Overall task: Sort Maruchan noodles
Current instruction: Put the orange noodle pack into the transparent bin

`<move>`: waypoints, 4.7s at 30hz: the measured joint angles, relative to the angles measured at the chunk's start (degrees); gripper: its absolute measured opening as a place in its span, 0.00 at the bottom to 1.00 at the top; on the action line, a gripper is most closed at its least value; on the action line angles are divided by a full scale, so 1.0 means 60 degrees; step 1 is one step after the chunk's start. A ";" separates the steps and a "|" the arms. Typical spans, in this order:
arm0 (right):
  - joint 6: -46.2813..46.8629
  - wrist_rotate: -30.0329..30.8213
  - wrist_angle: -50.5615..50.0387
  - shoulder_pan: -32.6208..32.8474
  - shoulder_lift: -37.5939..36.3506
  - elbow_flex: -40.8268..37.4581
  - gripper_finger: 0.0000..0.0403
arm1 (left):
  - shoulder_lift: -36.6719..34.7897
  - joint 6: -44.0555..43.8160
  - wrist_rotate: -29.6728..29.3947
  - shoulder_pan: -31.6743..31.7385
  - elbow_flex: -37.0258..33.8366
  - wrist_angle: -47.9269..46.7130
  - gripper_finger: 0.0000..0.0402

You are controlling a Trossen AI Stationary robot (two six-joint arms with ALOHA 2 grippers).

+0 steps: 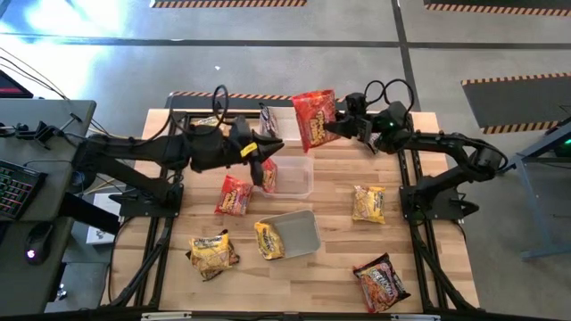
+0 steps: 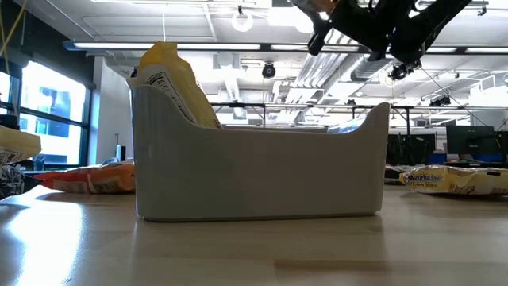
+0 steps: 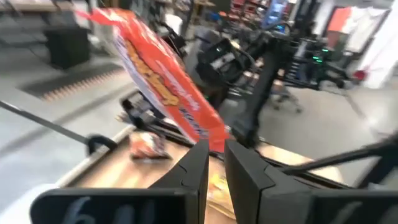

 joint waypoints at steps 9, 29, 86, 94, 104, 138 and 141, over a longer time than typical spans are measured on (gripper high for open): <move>-0.0909 0.0115 -0.0562 0.0007 -0.0004 0.0000 0.34 | -0.0249 -0.1383 0.1447 0.0442 -0.1044 0.0818 0.02; -0.4481 0.1334 -0.4639 0.0928 -0.0288 0.1742 0.34 | -0.0984 -0.4672 0.2061 0.1461 -0.3322 0.4367 0.25; -0.5379 0.2226 -0.7181 0.0911 -0.0324 0.3147 0.58 | 0.0004 -0.2576 0.3874 0.3258 -0.2387 0.5246 0.05; -0.5647 0.1182 -0.9034 -0.0108 -0.1389 0.3147 0.58 | -0.0004 -0.2444 0.3693 0.3368 -0.0358 0.0999 0.04; -0.9172 0.1844 -1.6099 -0.1454 -0.3518 0.3147 0.22 | 0.0461 -0.5708 0.3246 0.2838 0.1661 -0.5241 0.04; -1.1577 0.2163 -1.9034 -0.1665 -0.3807 0.3147 0.00 | 0.6442 -0.9308 0.2141 0.1883 0.5523 -1.0616 0.04; -1.1623 0.2159 -1.9033 -0.1665 -0.3807 0.3147 0.00 | 0.6505 -0.9297 0.2077 0.2025 0.5491 -1.0881 0.04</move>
